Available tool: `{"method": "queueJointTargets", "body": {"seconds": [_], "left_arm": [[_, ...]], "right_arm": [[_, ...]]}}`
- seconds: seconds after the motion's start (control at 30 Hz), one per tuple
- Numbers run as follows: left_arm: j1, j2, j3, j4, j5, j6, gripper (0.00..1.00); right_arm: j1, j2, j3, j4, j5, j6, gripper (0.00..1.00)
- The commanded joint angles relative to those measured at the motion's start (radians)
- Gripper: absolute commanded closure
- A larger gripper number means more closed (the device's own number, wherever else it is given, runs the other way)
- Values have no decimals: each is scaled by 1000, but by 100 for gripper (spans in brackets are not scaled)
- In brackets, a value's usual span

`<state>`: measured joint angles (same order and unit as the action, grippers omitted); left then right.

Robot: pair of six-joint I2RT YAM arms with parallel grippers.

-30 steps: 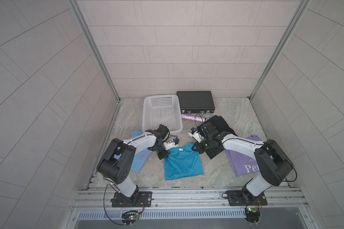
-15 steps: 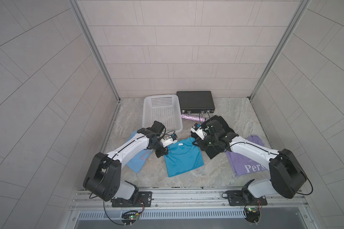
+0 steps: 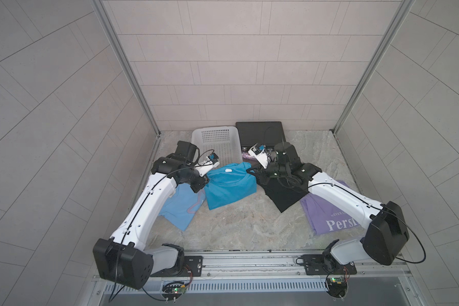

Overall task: Put the folded t-shirts into the basket
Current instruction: Place the T-shirt in the bin.

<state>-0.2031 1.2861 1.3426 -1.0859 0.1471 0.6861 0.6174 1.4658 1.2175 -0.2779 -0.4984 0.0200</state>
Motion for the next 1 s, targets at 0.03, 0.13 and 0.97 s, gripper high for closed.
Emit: {"method": "queueJointTargets", "body": {"seconds": [0.03,0.13,0.97], "left_arm": [[61,86,136,-127,-21,53,100],[98,173,241,-159,-54,83,100],[188,891,859,-230,-17,-18,97]], "right_arm": [[11,81,121,-33,38,83,100],[21,151,210,-53,84,120,100],[-16,905,1139,-491,263,92,100]]}}
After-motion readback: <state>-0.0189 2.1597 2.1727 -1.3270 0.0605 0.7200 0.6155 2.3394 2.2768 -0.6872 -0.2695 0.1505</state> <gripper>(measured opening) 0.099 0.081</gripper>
